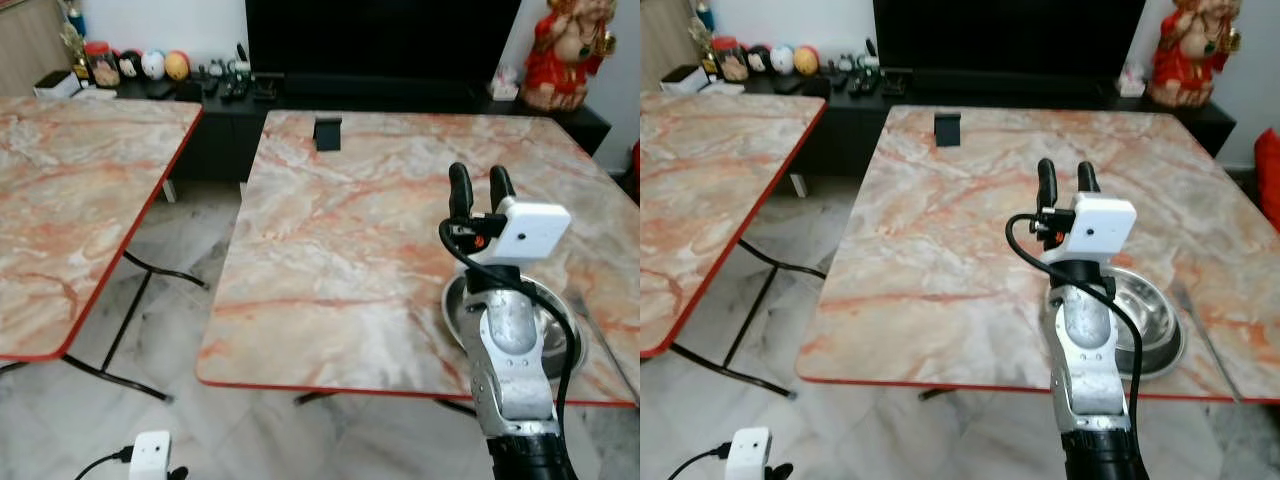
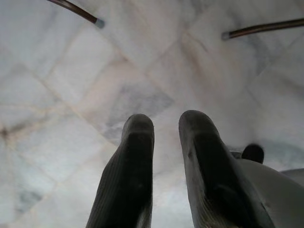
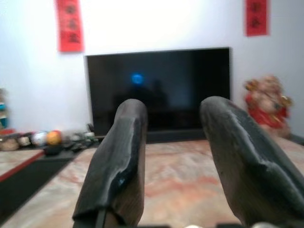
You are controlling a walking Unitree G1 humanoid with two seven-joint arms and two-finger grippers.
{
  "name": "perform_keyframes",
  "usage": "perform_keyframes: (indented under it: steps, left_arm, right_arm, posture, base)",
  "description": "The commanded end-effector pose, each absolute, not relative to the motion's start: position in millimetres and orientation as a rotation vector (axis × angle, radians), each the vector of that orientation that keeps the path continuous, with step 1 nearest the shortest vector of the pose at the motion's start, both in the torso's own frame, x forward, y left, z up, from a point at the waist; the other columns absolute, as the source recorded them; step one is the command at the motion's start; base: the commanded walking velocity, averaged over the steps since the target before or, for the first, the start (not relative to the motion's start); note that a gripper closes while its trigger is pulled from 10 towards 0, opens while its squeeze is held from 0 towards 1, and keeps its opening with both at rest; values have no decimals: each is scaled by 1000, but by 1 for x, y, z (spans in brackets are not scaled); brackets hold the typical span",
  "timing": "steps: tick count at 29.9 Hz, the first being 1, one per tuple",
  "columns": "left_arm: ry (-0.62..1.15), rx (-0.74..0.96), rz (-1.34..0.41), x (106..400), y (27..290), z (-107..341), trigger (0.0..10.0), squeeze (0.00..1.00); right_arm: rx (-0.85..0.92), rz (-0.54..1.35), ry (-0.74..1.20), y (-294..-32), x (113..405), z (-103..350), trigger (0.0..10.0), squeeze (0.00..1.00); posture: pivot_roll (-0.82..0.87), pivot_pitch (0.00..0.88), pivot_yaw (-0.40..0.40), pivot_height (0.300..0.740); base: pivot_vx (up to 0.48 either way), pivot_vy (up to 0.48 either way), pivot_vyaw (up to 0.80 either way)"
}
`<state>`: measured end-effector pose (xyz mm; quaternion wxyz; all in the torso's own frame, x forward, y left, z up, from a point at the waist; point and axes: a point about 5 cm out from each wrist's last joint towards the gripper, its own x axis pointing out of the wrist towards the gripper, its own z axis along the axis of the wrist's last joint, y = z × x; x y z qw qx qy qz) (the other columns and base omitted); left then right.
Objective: Setting the table
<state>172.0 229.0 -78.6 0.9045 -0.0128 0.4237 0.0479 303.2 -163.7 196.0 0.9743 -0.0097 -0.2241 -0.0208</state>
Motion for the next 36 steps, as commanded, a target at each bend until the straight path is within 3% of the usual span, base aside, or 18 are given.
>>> perform_keyframes:
  steps: [1,7,36]
  left_arm:
    - [881,-26,115,170,233,-79,10000,0]
    - [883,-24,114,170,233,-79,10000,0]
    - [887,-24,118,170,233,-79,10000,0]
  right_arm:
    - [-27,-38,-469,-164,302,200,10000,0]
    - [-23,-27,-467,-162,302,200,10000,0]
    - [-1,4,-446,-156,304,198,10000,0]
  posture:
    - [40,0,-13,740]
    - [38,0,-12,740]
    - [43,0,-17,740]
  base:
    - [0,480,781]
    - [0,480,781]
    - [0,480,0]
